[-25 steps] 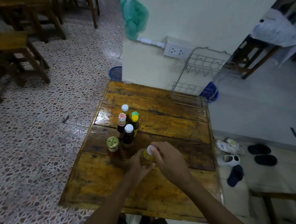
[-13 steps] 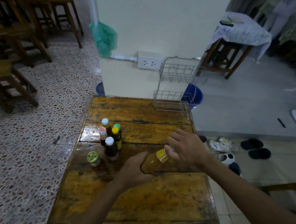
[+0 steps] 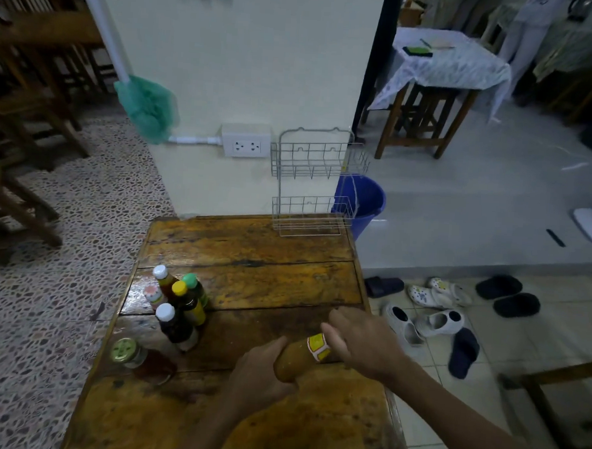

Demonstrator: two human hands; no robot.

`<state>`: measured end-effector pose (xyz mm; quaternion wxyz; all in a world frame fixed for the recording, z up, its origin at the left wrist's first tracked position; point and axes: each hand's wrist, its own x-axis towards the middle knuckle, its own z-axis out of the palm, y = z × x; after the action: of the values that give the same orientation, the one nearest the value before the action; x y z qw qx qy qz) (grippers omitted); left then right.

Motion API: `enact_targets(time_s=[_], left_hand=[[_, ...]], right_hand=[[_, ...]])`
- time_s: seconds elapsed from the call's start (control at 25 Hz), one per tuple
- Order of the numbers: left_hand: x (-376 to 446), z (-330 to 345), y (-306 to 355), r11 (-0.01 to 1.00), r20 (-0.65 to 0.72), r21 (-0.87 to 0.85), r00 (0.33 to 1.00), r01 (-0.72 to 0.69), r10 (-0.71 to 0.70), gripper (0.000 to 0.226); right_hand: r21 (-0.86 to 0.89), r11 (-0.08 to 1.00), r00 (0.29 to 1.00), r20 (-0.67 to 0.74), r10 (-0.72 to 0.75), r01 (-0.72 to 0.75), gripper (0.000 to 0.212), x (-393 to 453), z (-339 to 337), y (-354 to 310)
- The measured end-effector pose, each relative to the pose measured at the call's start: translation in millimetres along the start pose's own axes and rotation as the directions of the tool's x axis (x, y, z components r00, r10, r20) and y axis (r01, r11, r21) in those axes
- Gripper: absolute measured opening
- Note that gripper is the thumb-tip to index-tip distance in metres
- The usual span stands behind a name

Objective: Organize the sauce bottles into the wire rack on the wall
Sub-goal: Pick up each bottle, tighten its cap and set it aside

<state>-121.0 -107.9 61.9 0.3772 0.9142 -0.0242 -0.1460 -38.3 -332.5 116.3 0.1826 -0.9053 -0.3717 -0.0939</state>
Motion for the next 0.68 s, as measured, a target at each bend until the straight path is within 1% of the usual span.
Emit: enact_targets(time_s=[0.04,0.08,0.12,0.16,0.2,0.24,0.32,0.4,0.44,0.52,0.6,0.64,0.68], left_hand=[[4.2,-2.7,1.8,0.992,0.094,-0.124,0.995,-0.008,0.020,0.052],[7.1,-5.9,4.3,0.973,0.178,-0.230,0.983,-0.007,0.049,0.055],[8.0,-9.0,7.8,0.955,0.241,-0.298,0.968,0.005,0.070,0.057],[8.9,-10.5,13.0,0.938,0.287,-0.345,0.954,0.023,0.082,0.060],[9.5,-10.3,18.0,0.929,0.304,-0.367,0.950,0.044,0.075,0.063],[10.2,-10.0,24.9,0.923,0.300,-0.378,0.952,0.065,0.056,0.063],[14.1,-6.5,34.8,0.952,0.214,-0.299,0.977,0.071,-0.006,0.059],[18.7,-4.4,43.0,0.995,0.087,-0.071,0.994,0.068,-0.062,0.057],[21.0,-3.0,45.5,0.996,0.026,0.047,0.997,0.074,-0.075,0.057],[24.9,3.6,47.6,0.976,-0.062,0.200,0.995,0.088,-0.077,0.053],[28.3,11.9,47.7,0.947,-0.113,0.309,0.992,0.082,-0.049,0.050],[30.6,14.4,46.9,0.932,-0.130,0.354,0.991,0.075,-0.030,0.049],[33.6,15.7,45.2,0.926,-0.136,0.371,0.991,0.063,-0.013,0.048]], right_hand=[[-0.055,0.992,0.993,-0.027,-0.117,0.116,0.035,-1.0,-5.6,1.7],[-0.096,0.969,0.971,-0.056,-0.234,0.228,0.033,0.4,-11.8,3.5],[-0.105,0.946,0.945,-0.085,-0.317,0.308,0.032,2.2,-17.2,5.0],[-0.096,0.933,0.927,-0.116,-0.356,0.346,0.033,4.6,-22.1,6.8],[-0.073,0.938,0.929,-0.128,-0.346,0.339,0.033,8.2,-26.1,8.8],[-0.039,0.955,0.947,-0.123,-0.297,0.294,0.034,11.3,-28.7,11.3],[0.023,0.990,0.987,-0.086,-0.133,0.136,0.037,12.2,-28.3,16.8],[0.054,0.998,0.998,-0.049,0.045,-0.042,0.040,7.5,-18.4,21.8],[0.084,0.988,0.991,-0.028,0.131,-0.128,0.042,5.3,-10.8,25.1],[0.153,0.927,0.940,0.050,0.339,-0.342,0.043,4.9,-2.1,29.4],[0.101,0.860,0.861,0.165,0.481,-0.500,0.037,3.3,3.5,36.3],[0.079,0.859,0.857,0.166,0.488,-0.505,0.028,2.0,6.1,36.5],[0.046,0.899,0.889,0.176,0.422,-0.435,0.020,-0.1,7.2,36.4]])
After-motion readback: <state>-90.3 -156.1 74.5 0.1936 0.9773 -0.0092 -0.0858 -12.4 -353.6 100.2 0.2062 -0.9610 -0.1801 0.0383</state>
